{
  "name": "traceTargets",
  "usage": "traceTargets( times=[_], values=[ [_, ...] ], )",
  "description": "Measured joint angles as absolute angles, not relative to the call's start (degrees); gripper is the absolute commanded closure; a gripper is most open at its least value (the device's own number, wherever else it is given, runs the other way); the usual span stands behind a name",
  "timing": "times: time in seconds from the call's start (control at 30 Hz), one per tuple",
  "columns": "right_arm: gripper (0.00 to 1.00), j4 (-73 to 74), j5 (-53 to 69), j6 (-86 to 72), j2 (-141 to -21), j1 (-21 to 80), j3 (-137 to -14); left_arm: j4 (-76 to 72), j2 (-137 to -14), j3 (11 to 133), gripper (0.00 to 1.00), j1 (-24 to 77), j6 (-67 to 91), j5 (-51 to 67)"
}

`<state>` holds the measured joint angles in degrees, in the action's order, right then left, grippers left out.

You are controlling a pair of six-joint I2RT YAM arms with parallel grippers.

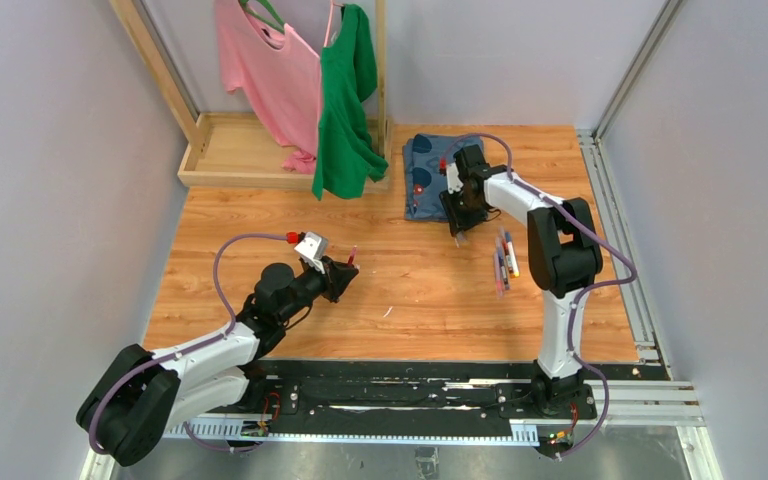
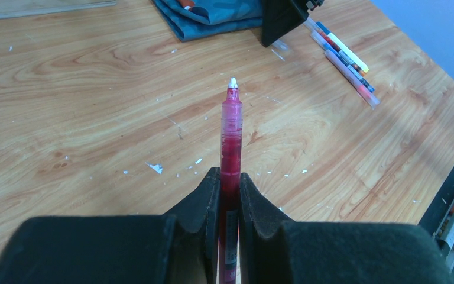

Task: Insert the pens into the pen caps
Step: Move the pen cap to the center of the board.

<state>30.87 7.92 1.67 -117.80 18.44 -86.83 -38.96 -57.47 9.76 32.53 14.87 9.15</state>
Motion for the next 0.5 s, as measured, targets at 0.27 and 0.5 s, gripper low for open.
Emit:
traceTargets(
  times=[0.27,0.5],
  values=[
    [0.62,31.0,4.9,1.8,-117.6,18.4,-85.8,-39.0,-57.5,9.8,1.00,32.5,14.9,9.2],
    [0.70,29.3,4.4,1.5,-113.7,18.4,-79.8,-39.0,-57.5,9.7,1.00,32.5,14.9,9.2]
  ],
)
